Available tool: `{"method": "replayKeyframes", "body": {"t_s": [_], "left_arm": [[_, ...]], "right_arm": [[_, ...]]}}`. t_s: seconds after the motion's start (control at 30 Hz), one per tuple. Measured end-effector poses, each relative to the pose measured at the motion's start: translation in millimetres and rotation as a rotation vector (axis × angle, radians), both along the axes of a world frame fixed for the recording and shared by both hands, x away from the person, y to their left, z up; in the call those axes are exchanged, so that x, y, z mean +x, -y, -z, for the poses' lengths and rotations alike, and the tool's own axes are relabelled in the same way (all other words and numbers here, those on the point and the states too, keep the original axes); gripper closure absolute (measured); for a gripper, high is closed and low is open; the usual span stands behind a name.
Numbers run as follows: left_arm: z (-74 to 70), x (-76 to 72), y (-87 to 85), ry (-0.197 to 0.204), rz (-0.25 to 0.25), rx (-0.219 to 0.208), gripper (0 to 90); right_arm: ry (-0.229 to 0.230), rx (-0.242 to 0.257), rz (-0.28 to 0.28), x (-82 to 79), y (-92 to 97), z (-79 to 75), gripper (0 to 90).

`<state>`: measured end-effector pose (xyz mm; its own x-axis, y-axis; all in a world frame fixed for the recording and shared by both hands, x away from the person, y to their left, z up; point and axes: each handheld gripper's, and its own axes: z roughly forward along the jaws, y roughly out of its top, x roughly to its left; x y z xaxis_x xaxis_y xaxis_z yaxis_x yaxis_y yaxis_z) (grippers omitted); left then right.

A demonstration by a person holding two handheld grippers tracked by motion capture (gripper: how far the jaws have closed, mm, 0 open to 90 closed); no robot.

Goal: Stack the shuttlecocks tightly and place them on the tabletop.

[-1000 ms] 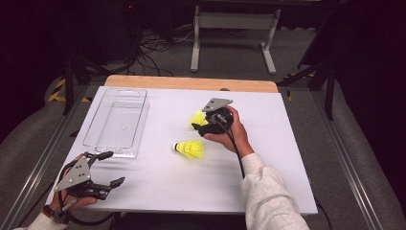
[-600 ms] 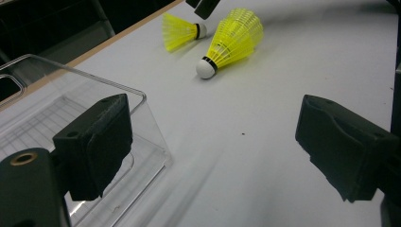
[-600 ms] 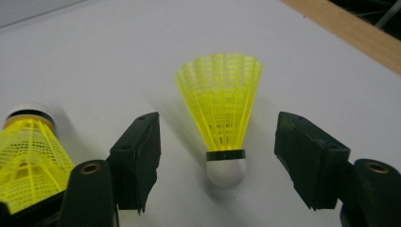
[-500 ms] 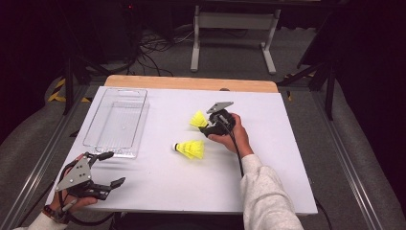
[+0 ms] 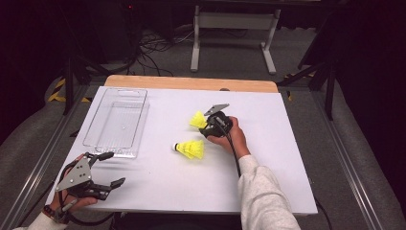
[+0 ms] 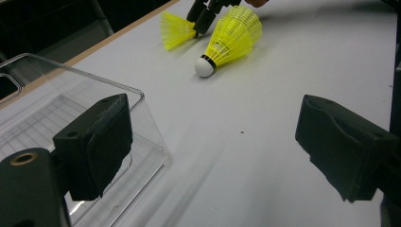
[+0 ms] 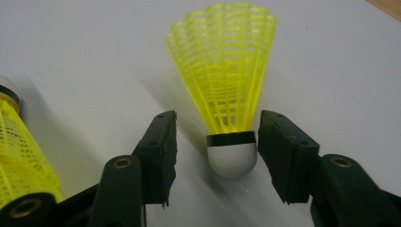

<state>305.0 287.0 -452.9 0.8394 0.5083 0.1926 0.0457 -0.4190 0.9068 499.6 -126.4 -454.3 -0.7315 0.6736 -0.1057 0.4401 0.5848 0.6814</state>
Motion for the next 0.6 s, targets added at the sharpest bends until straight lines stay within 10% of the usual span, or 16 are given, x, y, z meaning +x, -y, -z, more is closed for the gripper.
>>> {"method": "replayKeyframes", "body": {"t_s": [0.6], "left_arm": [[0.7, 0.2, 0.5, -0.004, 0.005, 0.008, 12.9]], "right_arm": [[0.024, -0.067, 0.014, 0.7, -4.5, 6.4, 65.0]]}}
